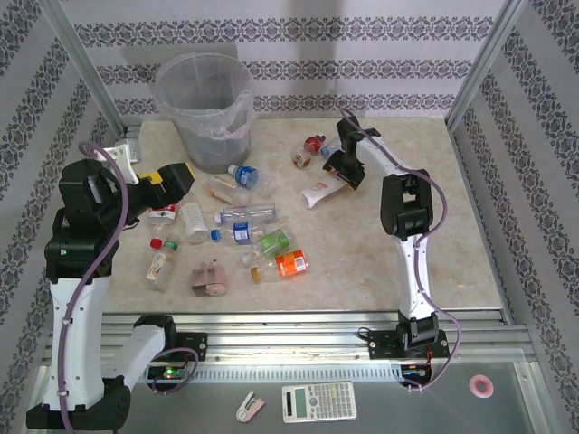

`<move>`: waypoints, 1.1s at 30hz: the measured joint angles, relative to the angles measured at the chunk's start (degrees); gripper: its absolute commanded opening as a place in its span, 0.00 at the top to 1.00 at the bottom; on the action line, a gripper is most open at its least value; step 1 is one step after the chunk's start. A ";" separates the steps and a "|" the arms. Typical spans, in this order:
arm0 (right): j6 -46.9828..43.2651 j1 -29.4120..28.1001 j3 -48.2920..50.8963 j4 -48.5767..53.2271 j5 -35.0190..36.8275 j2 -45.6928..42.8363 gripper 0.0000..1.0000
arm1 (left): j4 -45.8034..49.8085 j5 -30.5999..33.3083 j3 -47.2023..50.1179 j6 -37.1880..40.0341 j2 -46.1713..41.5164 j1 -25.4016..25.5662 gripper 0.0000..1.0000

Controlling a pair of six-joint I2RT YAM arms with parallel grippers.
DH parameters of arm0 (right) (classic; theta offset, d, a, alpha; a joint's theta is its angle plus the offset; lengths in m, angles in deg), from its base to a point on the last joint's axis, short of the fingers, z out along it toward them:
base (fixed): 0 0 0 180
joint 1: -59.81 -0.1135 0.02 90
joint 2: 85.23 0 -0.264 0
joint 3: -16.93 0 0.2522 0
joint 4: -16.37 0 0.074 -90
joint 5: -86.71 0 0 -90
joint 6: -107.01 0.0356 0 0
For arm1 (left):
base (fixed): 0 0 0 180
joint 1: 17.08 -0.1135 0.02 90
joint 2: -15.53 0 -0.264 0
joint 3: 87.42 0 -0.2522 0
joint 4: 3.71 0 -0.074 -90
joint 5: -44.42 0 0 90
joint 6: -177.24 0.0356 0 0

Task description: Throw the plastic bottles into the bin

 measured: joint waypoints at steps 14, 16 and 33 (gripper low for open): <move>-0.59 -0.87 20.02 -3.87 1.22 -13.05 0.64 | -3.65 2.01 5.38 -0.28 -0.94 9.46 0.00; -0.55 -0.87 22.64 -3.93 1.55 -15.02 0.67 | -3.89 3.98 6.25 0.44 -0.79 13.86 0.00; 0.17 -2.78 28.87 -4.90 1.73 -39.50 0.69 | -15.19 12.31 9.88 3.37 17.44 41.79 0.00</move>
